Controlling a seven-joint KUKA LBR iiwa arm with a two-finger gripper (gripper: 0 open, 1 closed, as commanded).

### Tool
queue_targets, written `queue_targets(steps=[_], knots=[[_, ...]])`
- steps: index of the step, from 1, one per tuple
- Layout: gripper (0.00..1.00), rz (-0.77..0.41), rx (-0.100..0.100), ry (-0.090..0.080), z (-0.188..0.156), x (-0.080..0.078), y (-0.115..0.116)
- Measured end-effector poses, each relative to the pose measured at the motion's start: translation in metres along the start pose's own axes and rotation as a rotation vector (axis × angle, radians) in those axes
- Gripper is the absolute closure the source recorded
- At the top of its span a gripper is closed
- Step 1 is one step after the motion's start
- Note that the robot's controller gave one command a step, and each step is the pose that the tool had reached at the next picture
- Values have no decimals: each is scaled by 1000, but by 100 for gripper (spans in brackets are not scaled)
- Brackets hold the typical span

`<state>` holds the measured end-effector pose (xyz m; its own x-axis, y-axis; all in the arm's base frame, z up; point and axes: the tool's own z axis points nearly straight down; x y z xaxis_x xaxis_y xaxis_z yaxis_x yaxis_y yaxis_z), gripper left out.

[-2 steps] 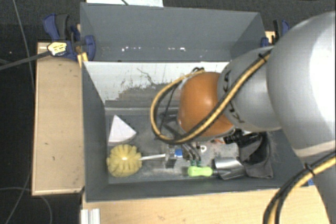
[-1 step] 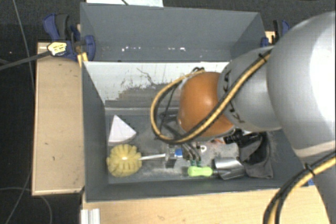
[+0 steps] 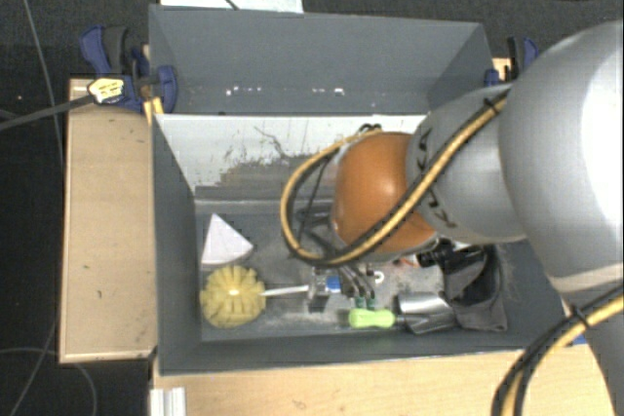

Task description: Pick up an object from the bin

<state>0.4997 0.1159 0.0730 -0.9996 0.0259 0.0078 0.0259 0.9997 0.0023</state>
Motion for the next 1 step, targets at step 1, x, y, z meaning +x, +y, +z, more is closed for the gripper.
queue_targets(steps=[1], knots=[[100,0,2,7,-20,2,0]])
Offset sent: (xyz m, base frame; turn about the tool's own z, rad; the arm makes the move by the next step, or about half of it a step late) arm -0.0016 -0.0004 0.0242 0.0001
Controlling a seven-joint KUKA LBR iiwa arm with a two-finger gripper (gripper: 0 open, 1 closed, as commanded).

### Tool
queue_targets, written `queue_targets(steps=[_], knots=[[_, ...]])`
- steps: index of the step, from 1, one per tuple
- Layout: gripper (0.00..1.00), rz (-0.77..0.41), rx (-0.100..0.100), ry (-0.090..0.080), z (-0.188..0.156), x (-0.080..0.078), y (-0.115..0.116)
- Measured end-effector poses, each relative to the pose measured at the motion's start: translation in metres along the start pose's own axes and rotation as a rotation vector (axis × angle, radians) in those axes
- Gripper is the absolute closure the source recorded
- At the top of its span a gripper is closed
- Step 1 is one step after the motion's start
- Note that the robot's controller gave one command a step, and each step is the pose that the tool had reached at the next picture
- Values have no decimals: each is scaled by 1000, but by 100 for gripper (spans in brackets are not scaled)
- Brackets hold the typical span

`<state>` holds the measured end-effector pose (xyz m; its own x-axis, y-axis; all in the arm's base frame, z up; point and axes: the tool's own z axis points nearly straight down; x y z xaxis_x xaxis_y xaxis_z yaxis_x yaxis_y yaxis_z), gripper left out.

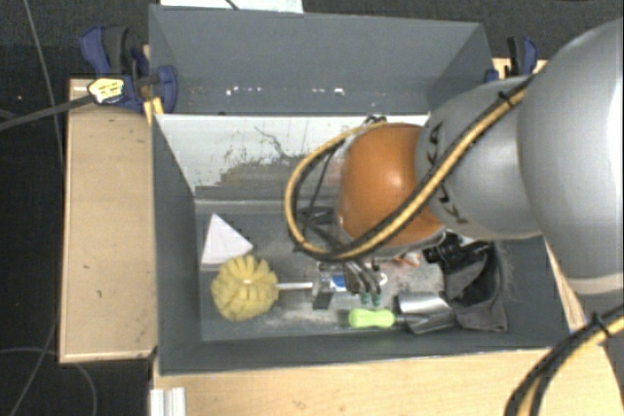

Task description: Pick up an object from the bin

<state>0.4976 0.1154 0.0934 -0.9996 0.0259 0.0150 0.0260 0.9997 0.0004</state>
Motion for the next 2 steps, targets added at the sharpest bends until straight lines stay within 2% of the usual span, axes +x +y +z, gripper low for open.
queue_targets(steps=[2], knots=[[100,2,-3,-11,-43,-2,1]])
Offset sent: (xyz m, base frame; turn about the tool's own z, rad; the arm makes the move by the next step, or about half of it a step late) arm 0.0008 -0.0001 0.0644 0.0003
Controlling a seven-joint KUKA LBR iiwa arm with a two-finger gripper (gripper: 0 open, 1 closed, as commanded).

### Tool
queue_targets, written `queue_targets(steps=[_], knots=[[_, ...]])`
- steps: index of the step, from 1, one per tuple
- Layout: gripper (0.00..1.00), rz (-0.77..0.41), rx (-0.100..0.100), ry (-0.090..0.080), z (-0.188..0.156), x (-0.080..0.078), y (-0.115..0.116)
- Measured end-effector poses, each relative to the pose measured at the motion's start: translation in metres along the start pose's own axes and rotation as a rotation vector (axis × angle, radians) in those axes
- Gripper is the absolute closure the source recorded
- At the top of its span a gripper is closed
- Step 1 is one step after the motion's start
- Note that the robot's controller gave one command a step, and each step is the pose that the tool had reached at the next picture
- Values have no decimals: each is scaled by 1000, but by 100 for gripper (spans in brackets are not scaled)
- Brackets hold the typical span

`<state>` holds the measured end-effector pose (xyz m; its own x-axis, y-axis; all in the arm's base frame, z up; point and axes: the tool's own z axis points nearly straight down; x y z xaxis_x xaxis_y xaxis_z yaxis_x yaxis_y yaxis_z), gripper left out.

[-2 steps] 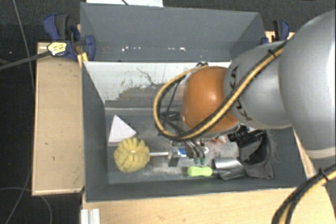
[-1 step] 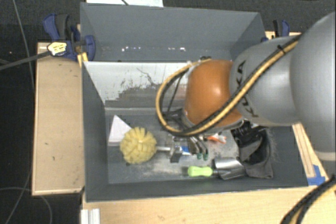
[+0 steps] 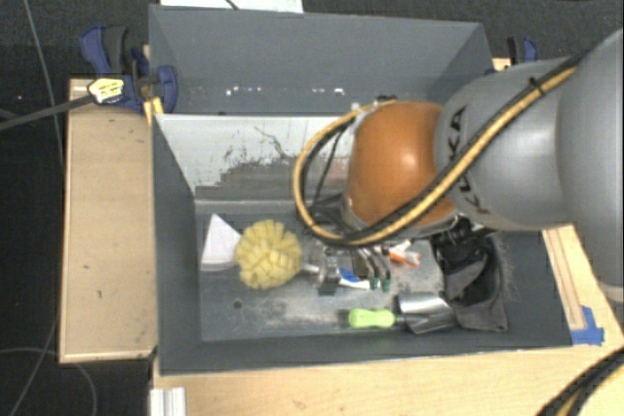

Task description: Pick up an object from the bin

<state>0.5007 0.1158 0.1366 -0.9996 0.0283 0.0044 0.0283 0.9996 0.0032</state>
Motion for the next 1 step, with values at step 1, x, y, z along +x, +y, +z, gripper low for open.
queue_targets(steps=[1], knots=[[100,0,0,-1,-10,0,0]])
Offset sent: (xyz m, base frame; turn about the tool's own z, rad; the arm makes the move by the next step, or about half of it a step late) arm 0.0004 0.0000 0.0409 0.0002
